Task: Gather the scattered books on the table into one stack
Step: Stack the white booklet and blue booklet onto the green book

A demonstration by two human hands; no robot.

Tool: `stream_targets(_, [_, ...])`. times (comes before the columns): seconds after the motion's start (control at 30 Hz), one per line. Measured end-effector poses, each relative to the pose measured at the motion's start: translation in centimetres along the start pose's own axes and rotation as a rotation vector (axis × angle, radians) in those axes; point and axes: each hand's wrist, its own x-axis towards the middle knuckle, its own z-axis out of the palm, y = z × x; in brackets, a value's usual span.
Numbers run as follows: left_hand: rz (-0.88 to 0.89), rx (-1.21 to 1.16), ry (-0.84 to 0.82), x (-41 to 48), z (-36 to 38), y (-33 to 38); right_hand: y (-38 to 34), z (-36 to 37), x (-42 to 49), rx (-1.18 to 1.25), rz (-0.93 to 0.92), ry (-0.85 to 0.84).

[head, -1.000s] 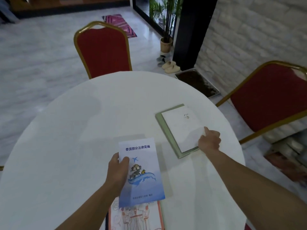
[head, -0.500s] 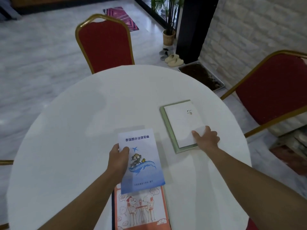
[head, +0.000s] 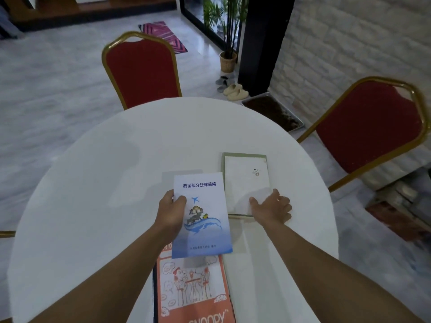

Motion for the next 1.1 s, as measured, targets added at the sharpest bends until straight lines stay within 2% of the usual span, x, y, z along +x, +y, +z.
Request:
stream_targets(0.07, [0.006,-0.028,-0.040,0.2,1.3,0.7,-0.3,-0.4,-0.4,0.124,-0.120,0.043])
stream_targets(0.1, [0.003,-0.033,-0.058,0.4,2.0,1.1,-0.4,-0.8,-0.5,0.235,-0.172,-0.015])
stream_targets(0.2, [0.001,0.031,-0.119,1.1,4.9,2.5,-1.1,-2.2,-0.9,0.642,-0.110,-0.419])
stream_targets(0.27, [0.008,0.070,-0.172,1.7,6.9,3.1,-0.9,-3.1,-0.6,0.784,-0.054,-0.562])
stream_targets(0.47, [0.146,0.307,-0.264,3.9,12.4,4.3,0.1,-4.4,2.3,0.772,-0.089,-0.372])
stream_targets(0.63, [0.269,0.613,-0.153,5.7,15.3,4.1,-0.4,-3.8,5.5,0.543,-0.103,-0.135])
stream_targets(0.77, [0.307,0.789,-0.188,7.2,15.4,3.3,-0.8,-2.8,6.1,0.389,-0.155,-0.001])
stream_targets(0.9, [0.348,1.066,-0.181,7.7,15.0,2.0,-0.5,-1.6,5.9,0.206,-0.192,0.042])
stream_targets(0.97, [0.352,1.046,-0.172,7.7,14.8,1.4,-0.3,-1.3,5.8,0.186,-0.197,0.042])
stream_targets(1.1, [0.256,0.857,-0.231,7.4,14.5,0.8,-0.3,-1.1,6.1,0.210,-0.170,-0.115])
